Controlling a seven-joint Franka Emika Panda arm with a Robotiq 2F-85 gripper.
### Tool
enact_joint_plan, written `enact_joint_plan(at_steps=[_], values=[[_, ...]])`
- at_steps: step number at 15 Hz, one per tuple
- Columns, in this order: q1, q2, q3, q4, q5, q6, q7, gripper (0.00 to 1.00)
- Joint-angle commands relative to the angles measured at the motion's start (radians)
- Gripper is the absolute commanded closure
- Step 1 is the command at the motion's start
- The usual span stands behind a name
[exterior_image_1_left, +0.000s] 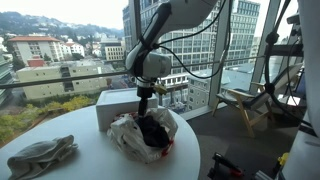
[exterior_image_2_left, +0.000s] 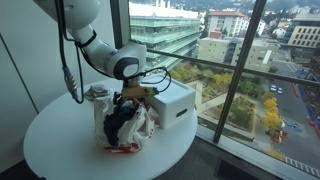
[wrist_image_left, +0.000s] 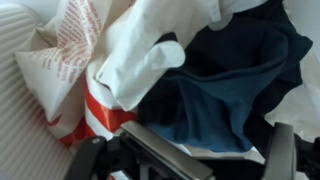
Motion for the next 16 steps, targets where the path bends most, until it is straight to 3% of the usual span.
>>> enact_joint_plan(at_steps=[1, 5, 7, 11, 16], values=[[0.046, -0.100, -0.041, -0.028, -0.062, 0.008, 0.191, 0.00], [0.045, -0.147, -0.026, -0.029, 0.004, -0.071, 0.328, 0.00], [0.041, -0.159, -0.015, -0.016, 0.076, -0.182, 0.361, 0.00], [0.047, -0.178, -0.003, -0.019, 0.238, -0.372, 0.338, 0.00], [0.079, -0.161, -0.004, -0.039, 0.337, -0.443, 0.331, 0.00]])
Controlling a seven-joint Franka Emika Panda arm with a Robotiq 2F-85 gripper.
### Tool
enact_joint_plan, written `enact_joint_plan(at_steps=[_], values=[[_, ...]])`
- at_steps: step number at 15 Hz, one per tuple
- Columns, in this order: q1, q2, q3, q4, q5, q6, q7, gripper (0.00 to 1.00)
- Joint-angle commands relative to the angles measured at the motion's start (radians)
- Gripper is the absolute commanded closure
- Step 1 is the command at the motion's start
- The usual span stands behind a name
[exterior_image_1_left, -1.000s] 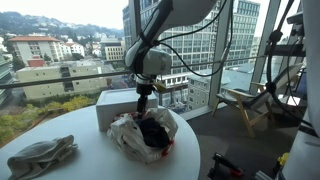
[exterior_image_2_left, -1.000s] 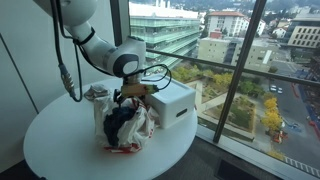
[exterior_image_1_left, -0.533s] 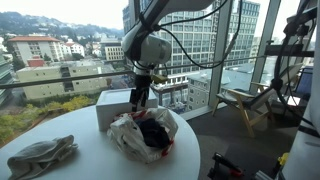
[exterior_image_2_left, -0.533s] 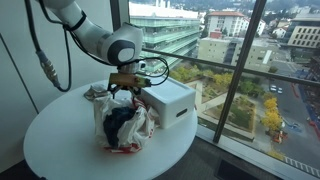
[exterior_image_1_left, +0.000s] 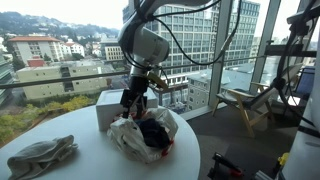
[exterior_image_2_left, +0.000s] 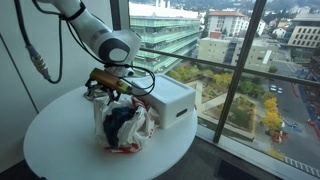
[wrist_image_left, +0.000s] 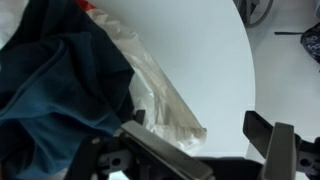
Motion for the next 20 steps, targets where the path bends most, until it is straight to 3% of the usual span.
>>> enact_joint_plan(at_steps=[1, 11, 19, 20], values=[[0.030, -0.005, -0.004, -0.033, 0.044, 0.000, -0.001, 0.00], [0.087, 0.030, 0.011, -0.068, -0.103, 0.227, -0.079, 0.00], [0.063, 0.079, 0.052, -0.070, 0.113, 0.327, -0.200, 0.00], [0.057, 0.088, 0.053, -0.063, 0.140, 0.319, -0.207, 0.25]])
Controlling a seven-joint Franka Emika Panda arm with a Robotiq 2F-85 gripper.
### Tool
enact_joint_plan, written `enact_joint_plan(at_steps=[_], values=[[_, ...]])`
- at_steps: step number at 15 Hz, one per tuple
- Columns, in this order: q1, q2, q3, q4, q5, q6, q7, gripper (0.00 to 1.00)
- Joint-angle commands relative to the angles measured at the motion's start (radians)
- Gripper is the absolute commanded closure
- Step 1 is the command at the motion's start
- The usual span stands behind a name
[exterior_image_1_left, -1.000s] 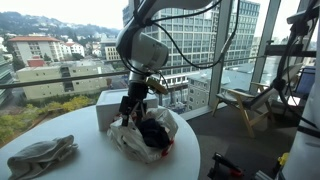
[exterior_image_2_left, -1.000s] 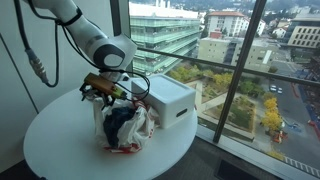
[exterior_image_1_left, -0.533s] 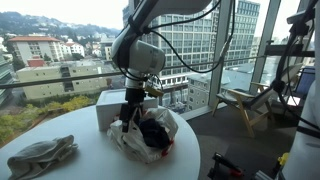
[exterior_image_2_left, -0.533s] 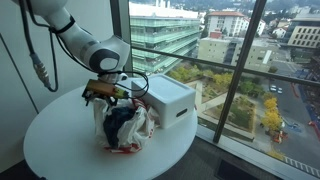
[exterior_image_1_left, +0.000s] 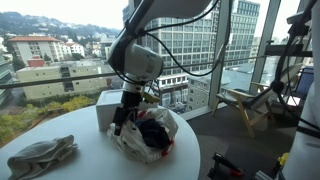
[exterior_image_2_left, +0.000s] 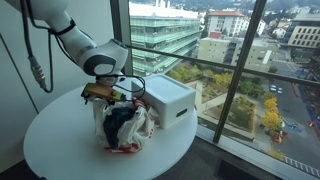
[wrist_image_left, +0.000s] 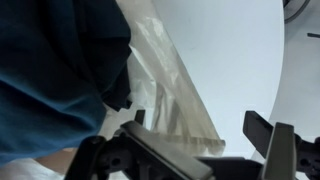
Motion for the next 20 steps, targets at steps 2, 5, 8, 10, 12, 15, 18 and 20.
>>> enact_joint_plan(at_steps=[2, 5, 8, 10, 12, 15, 18, 20], values=[[-0.032, 0.034, 0.011, 0.017, 0.121, 0.000, -0.054, 0.32], [-0.042, 0.042, 0.006, 0.027, 0.188, -0.030, -0.045, 0.58], [-0.045, 0.040, -0.008, 0.042, 0.231, -0.077, -0.003, 0.80], [-0.049, 0.036, -0.015, 0.057, 0.262, -0.119, 0.017, 0.93], [-0.054, 0.037, -0.027, 0.077, 0.286, -0.172, 0.054, 0.98], [-0.059, 0.032, -0.046, 0.105, 0.321, -0.229, 0.100, 0.95], [-0.056, 0.002, -0.058, 0.141, 0.340, -0.263, 0.112, 0.93], [-0.054, -0.024, -0.060, 0.169, 0.364, -0.281, 0.106, 0.94]])
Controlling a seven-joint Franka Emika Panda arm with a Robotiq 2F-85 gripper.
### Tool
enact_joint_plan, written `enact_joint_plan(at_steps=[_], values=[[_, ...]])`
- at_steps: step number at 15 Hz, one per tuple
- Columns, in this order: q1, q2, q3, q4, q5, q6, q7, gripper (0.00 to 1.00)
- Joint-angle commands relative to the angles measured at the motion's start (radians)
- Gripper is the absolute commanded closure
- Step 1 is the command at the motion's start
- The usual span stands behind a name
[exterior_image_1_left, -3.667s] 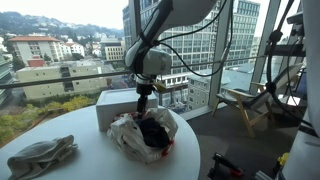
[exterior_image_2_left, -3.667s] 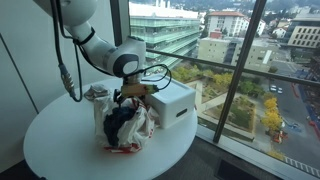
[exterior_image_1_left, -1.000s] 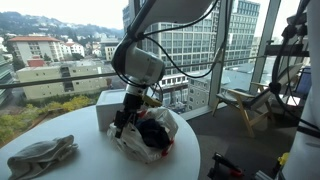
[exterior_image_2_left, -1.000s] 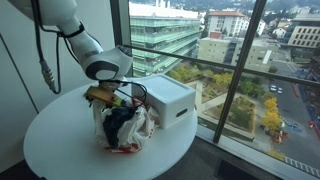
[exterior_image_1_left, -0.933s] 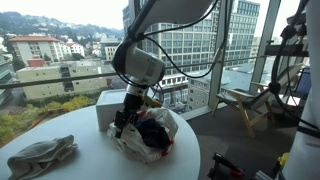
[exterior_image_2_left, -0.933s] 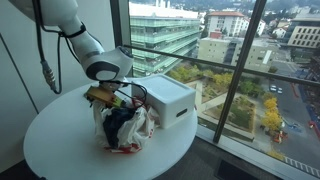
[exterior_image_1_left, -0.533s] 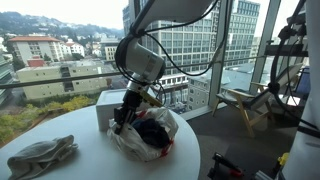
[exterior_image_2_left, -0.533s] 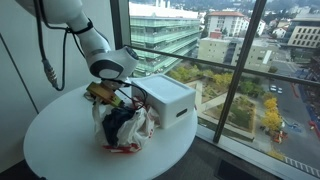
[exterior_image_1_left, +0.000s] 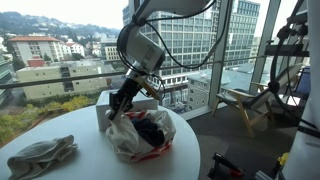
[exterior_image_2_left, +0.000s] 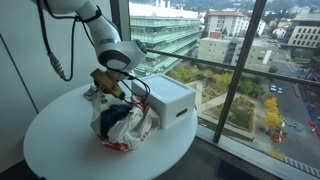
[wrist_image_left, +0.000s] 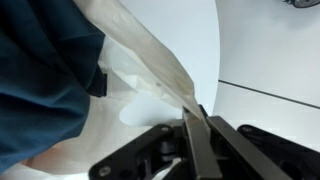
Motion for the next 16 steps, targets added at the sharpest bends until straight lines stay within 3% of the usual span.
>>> enact_joint_plan(at_steps=[1, 9, 16], values=[[0.005, -0.067, -0.007, 0.053, 0.055, -0.051, 0.010, 0.95], [0.036, -0.206, -0.016, 0.143, 0.105, -0.024, -0.046, 0.95], [0.049, -0.143, -0.034, 0.120, -0.027, -0.038, 0.057, 0.94]])
